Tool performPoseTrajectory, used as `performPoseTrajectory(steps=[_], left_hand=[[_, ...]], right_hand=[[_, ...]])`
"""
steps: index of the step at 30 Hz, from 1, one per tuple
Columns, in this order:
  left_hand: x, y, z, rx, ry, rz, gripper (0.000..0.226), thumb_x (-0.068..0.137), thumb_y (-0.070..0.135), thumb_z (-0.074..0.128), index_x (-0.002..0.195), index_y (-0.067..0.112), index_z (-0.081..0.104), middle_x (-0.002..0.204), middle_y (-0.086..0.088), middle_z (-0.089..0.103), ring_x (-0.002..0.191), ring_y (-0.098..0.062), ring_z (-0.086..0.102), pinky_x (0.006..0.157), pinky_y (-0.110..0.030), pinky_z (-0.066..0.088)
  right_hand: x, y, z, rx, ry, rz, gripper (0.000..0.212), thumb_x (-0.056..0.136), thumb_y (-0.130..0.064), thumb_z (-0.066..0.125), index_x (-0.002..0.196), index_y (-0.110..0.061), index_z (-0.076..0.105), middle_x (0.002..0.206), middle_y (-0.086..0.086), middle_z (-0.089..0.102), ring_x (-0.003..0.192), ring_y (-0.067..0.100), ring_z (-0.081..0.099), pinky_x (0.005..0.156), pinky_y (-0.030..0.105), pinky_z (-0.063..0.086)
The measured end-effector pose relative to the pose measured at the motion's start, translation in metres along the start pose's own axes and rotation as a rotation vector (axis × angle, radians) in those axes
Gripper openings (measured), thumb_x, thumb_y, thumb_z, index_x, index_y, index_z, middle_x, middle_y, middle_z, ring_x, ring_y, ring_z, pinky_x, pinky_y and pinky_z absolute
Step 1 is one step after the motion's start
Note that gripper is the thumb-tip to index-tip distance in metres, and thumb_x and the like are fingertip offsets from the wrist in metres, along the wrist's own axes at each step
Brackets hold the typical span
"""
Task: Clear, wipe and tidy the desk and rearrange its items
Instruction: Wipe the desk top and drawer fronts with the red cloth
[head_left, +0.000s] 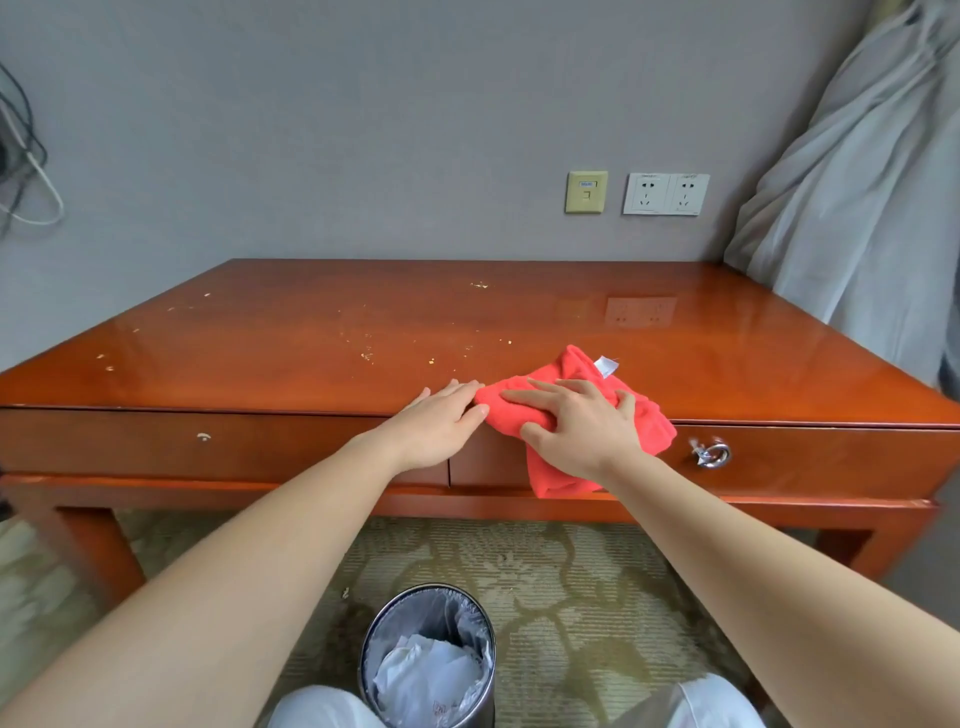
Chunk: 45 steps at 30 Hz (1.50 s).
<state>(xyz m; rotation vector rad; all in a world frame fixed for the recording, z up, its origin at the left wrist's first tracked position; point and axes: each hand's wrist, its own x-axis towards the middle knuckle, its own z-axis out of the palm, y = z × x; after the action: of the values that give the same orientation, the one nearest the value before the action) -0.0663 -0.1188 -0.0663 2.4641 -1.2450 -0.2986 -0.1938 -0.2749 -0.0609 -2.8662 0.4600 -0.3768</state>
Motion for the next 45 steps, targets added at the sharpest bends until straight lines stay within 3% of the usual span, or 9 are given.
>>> performPoseTrajectory(steps=[6, 10, 15, 18, 21, 25, 31, 35, 45], left_hand=[[0.025, 0.013, 0.003, -0.134, 0.097, -0.052, 0.043, 0.103, 0.044, 0.042, 0.137, 0.019, 0.048, 0.148, -0.009, 0.046, 0.139, -0.027, 0.039, 0.111, -0.045, 0.034], [0.048, 0.022, 0.000, -0.019, 0.177, -0.036, 0.037, 0.104, 0.032, 0.043, 0.136, 0.015, 0.050, 0.154, -0.007, 0.041, 0.151, -0.023, 0.016, 0.120, -0.048, 0.018], [0.084, 0.025, -0.004, 0.006, 0.230, -0.116, 0.035, 0.105, 0.030, 0.043, 0.138, 0.020, 0.051, 0.152, -0.010, 0.043, 0.150, -0.026, 0.019, 0.119, -0.050, 0.018], [0.111, 0.031, -0.004, 0.048, 0.248, -0.104, 0.031, 0.105, 0.030, 0.042, 0.133, 0.023, 0.054, 0.150, -0.007, 0.046, 0.151, -0.025, 0.019, 0.121, -0.051, 0.013], [0.134, 0.035, -0.007, 0.077, 0.250, -0.067, 0.027, 0.106, 0.030, 0.041, 0.128, 0.024, 0.056, 0.148, -0.001, 0.048, 0.151, -0.023, 0.018, 0.121, -0.052, 0.009], [0.149, 0.030, -0.011, 0.042, 0.235, -0.068, 0.031, 0.104, 0.031, 0.047, 0.132, 0.021, 0.056, 0.148, -0.006, 0.049, 0.144, -0.027, 0.035, 0.115, -0.047, 0.029], [0.132, 0.050, -0.017, -0.122, 0.215, 0.017, 0.044, 0.102, 0.025, 0.051, 0.143, 0.015, 0.042, 0.152, -0.006, 0.040, 0.139, -0.023, 0.039, 0.111, -0.032, 0.031], [0.111, 0.070, -0.006, -0.006, 0.072, 0.088, 0.043, 0.103, 0.025, 0.046, 0.144, 0.009, 0.044, 0.160, -0.008, 0.024, 0.147, -0.024, 0.026, 0.121, -0.036, 0.016], [0.071, 0.069, 0.013, 0.037, -0.100, 0.098, 0.060, 0.107, 0.042, 0.022, 0.159, 0.019, 0.001, 0.166, 0.005, -0.007, 0.151, -0.010, -0.007, 0.122, -0.030, -0.004]], right_hand=[[0.011, 0.021, -0.016, 0.070, -0.212, -0.013, 0.043, 0.094, -0.067, 0.028, 0.136, -0.070, 0.022, 0.158, -0.028, 0.014, 0.150, 0.009, 0.007, 0.109, 0.065, 0.003], [0.017, 0.035, -0.020, 0.030, -0.206, -0.019, 0.046, 0.101, -0.049, 0.029, 0.144, -0.062, 0.017, 0.160, -0.023, 0.012, 0.150, 0.009, 0.004, 0.112, 0.061, 0.007], [0.028, 0.057, -0.030, 0.209, -0.179, 0.024, 0.049, 0.098, -0.037, 0.042, 0.143, -0.048, 0.030, 0.155, -0.004, 0.034, 0.146, 0.024, 0.025, 0.113, 0.053, 0.026], [0.036, 0.067, -0.024, 0.067, -0.180, 0.046, 0.050, 0.102, -0.041, 0.032, 0.152, -0.039, 0.023, 0.163, -0.008, 0.013, 0.151, 0.015, 0.002, 0.119, 0.053, 0.015], [0.047, 0.070, -0.010, -0.053, -0.097, 0.078, 0.053, 0.103, -0.047, 0.020, 0.155, -0.037, 0.016, 0.163, -0.010, 0.010, 0.151, 0.012, 0.000, 0.120, 0.053, 0.000], [0.066, 0.073, -0.005, -0.080, -0.094, 0.096, 0.054, 0.103, -0.046, 0.017, 0.155, -0.034, 0.014, 0.164, -0.008, 0.010, 0.151, 0.014, 0.000, 0.121, 0.052, 0.002], [0.066, 0.070, -0.004, -0.076, -0.106, 0.119, 0.053, 0.104, -0.043, 0.019, 0.156, -0.032, 0.014, 0.164, -0.007, 0.008, 0.151, 0.014, 0.000, 0.122, 0.046, 0.007], [0.059, 0.074, -0.010, -0.012, -0.133, 0.093, 0.054, 0.105, -0.039, 0.023, 0.157, -0.025, 0.016, 0.164, -0.002, 0.008, 0.151, 0.017, 0.002, 0.122, 0.043, 0.006], [0.028, 0.077, -0.009, -0.004, -0.100, 0.088, 0.055, 0.105, -0.045, 0.020, 0.156, -0.025, 0.017, 0.164, -0.005, 0.011, 0.151, 0.015, 0.005, 0.123, 0.042, 0.010]])
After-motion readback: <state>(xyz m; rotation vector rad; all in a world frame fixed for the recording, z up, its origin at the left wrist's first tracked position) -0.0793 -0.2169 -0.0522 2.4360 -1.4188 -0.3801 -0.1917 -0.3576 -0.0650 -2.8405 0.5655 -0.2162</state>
